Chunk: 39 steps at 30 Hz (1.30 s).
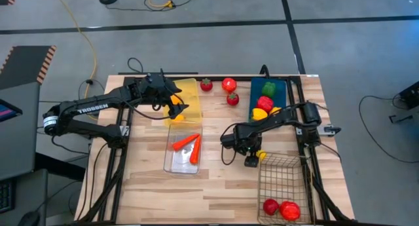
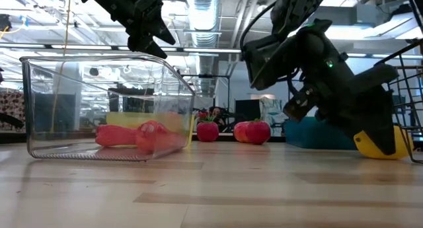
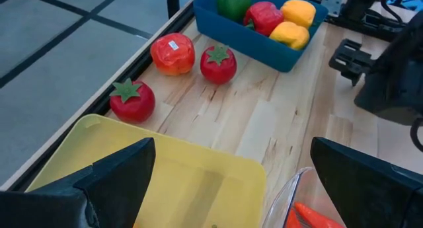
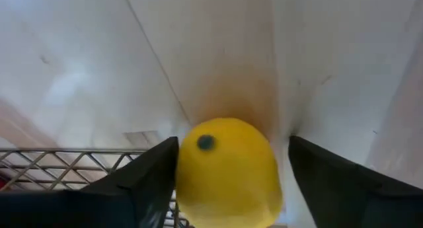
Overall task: Sort produce into baskets
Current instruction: Put the yellow lemon into the yellow bin
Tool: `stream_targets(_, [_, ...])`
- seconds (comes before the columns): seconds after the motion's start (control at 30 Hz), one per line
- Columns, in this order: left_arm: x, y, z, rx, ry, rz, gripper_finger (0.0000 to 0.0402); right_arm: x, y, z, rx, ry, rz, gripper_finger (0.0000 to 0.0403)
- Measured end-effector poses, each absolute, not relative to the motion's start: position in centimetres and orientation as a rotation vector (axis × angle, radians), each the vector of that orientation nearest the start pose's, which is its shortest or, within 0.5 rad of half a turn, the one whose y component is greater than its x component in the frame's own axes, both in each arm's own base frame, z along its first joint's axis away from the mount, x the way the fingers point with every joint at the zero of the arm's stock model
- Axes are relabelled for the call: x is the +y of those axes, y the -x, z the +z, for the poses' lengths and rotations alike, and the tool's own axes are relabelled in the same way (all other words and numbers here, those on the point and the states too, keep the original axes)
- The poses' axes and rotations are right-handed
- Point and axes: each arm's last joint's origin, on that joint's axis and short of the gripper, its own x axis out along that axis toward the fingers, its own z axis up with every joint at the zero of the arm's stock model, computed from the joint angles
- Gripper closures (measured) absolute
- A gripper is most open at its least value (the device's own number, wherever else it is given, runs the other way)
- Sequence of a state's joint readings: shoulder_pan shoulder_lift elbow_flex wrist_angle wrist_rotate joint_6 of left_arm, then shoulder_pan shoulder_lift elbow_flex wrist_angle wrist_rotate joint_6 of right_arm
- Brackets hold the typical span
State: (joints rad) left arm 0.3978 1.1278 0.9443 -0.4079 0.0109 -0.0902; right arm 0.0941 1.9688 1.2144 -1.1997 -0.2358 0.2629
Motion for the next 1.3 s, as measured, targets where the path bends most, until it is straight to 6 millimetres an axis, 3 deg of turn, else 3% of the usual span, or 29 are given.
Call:
stream_targets(0.37, [9.2, -22.0, 30.3, 0.564, 0.207, 0.402, 0.001, 3.0, -30.4, 13.5, 1.972, -0.328, -0.05, 0.0191])
stream_targets(0.63, [9.2, -22.1, 30.3, 0.563, 0.176, 0.393, 0.001, 1.7, -31.4, 14.4, 1.925, -0.365, -0.064, 0.0183])
stream_targets(0.9, [9.0, -21.4, 31.1, 0.533, 0.108, 0.392, 0.001, -0.8, -34.4, 18.0, 1.755, -0.36, -0.023, 0.0185])
stream_targets(1.13, [8.6, -20.0, 32.6, 0.47, 0.069, 0.46, 0.001, -4.5, -36.9, 22.2, 1.555, -0.276, -0.187, 0.0181])
stream_targets(1.3, [8.5, -19.4, 33.1, 0.442, 0.046, 0.508, 0.001, -7.2, -39.0, 24.6, 1.299, -0.201, -0.291, 0.018])
